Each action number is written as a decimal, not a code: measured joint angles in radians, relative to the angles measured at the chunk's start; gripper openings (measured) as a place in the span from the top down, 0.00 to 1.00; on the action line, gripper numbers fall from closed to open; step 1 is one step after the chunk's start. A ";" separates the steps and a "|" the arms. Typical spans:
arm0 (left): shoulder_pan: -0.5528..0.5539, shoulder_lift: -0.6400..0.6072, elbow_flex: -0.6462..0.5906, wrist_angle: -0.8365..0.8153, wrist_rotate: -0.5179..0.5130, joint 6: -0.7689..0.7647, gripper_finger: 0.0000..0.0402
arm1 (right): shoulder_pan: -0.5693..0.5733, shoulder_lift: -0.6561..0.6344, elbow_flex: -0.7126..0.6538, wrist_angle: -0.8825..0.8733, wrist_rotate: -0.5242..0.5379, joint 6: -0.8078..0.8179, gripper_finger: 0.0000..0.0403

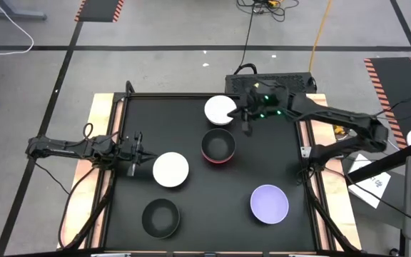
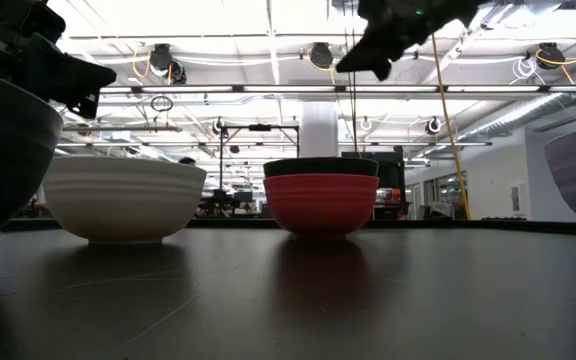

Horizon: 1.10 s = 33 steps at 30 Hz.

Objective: Nest bowls inside each other
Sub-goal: Stack the bottom white bowl on top of the black bowl

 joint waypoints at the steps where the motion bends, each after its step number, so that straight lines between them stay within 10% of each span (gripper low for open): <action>1: 0.000 0.000 0.000 0.000 0.000 0.001 0.95 | 0.007 -0.021 -0.034 0.019 0.000 0.002 1.00; 24: 0.000 0.000 0.000 -0.019 -0.001 -0.006 0.95 | 0.055 -0.467 -0.824 0.752 0.024 0.156 1.00; 33: 0.000 0.000 0.000 -0.018 -0.001 0.016 0.95 | 0.062 -0.504 -0.924 0.829 0.034 0.143 1.00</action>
